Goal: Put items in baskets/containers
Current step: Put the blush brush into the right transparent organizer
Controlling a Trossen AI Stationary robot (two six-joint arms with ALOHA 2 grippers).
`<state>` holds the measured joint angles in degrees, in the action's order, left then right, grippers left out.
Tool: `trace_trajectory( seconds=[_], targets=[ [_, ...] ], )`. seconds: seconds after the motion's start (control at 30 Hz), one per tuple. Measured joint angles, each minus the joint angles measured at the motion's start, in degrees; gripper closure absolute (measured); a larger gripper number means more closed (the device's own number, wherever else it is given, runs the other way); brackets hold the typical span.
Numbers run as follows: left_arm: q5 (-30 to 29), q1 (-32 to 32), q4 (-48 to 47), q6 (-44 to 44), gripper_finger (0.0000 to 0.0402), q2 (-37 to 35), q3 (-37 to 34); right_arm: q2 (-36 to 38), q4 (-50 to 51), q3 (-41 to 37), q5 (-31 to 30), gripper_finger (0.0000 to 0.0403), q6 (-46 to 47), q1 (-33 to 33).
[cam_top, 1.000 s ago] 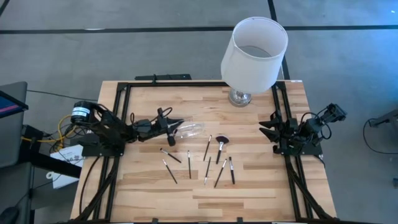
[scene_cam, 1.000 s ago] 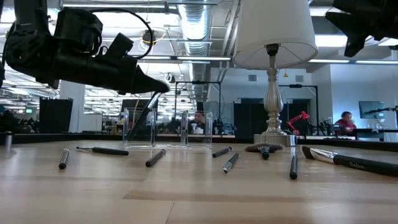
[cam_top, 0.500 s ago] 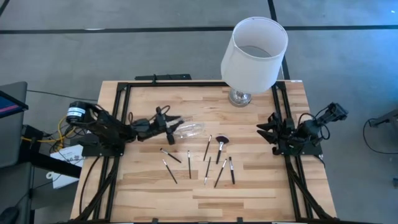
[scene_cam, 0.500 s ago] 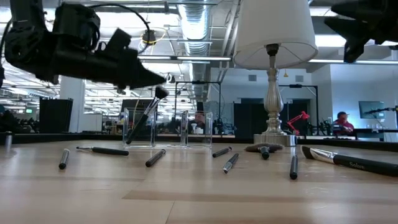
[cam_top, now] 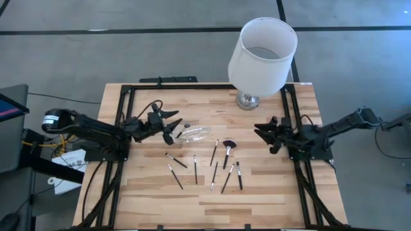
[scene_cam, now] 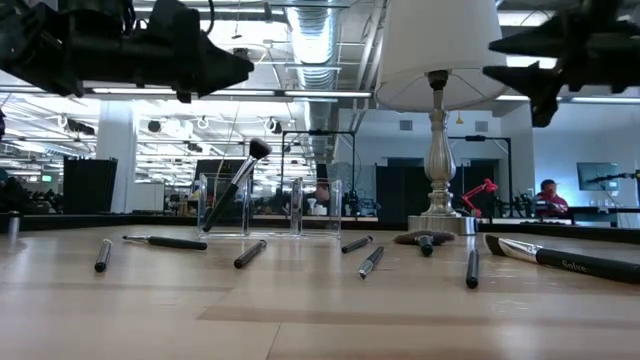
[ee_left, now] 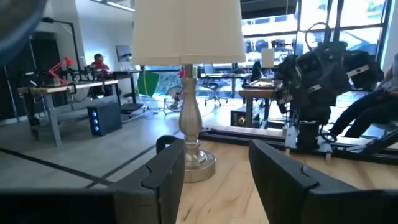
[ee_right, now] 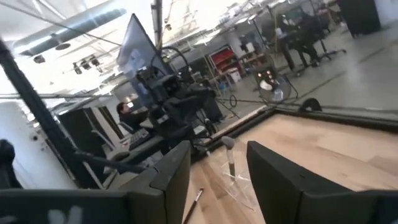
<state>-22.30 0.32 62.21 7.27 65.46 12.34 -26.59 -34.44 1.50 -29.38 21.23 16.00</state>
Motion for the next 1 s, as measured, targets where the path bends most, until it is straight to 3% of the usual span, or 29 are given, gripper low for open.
trace_trajectory(
  seconds=[0.13, 0.37, 0.57, 0.8, 1.0],
  targets=[
    [0.0, 0.0, -1.2, 0.0, 0.0231, -0.7, 0.0, -7.8, -1.7, 1.7, 3.9, 0.0233, 4.2, -4.2],
    [0.0, 0.0, -2.3, 0.0, 0.0238, -0.6, 0.0, -25.2, -1.6, 9.5, 4.5, 0.0228, 13.7, -6.0],
    [0.0, 0.0, -2.4, 0.0, 0.0237, -0.6, 0.0, -39.3, 4.5, 19.8, 15.1, 0.0231, 27.6, -4.9],
    [0.0, 0.0, -3.4, -0.1, 0.0242, -0.5, 0.0, -55.0, 14.8, 30.6, 16.9, 0.0230, 34.3, -4.0],
    [0.0, 0.0, -4.0, -0.1, 0.0244, -0.5, 0.0, -62.3, 15.6, 38.3, 27.8, 0.0238, 39.5, -4.9]
  ],
)
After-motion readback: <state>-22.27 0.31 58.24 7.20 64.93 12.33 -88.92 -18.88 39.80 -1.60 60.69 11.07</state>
